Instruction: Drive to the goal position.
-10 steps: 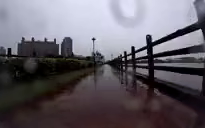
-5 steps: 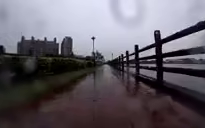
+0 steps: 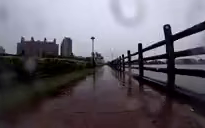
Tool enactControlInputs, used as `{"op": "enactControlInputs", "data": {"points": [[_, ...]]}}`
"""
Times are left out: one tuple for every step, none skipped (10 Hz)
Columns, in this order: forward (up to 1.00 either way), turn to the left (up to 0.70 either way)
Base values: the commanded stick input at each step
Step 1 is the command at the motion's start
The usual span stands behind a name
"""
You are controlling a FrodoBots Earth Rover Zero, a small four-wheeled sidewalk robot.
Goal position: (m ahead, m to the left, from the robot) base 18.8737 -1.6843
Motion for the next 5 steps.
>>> {"op": "enactControlInputs", "data": {"points": [[1.00, -0.17], [1.00, -0.10], [1.00, -0.02], [1.00, 0.00], [1.00, 0.00]]}}
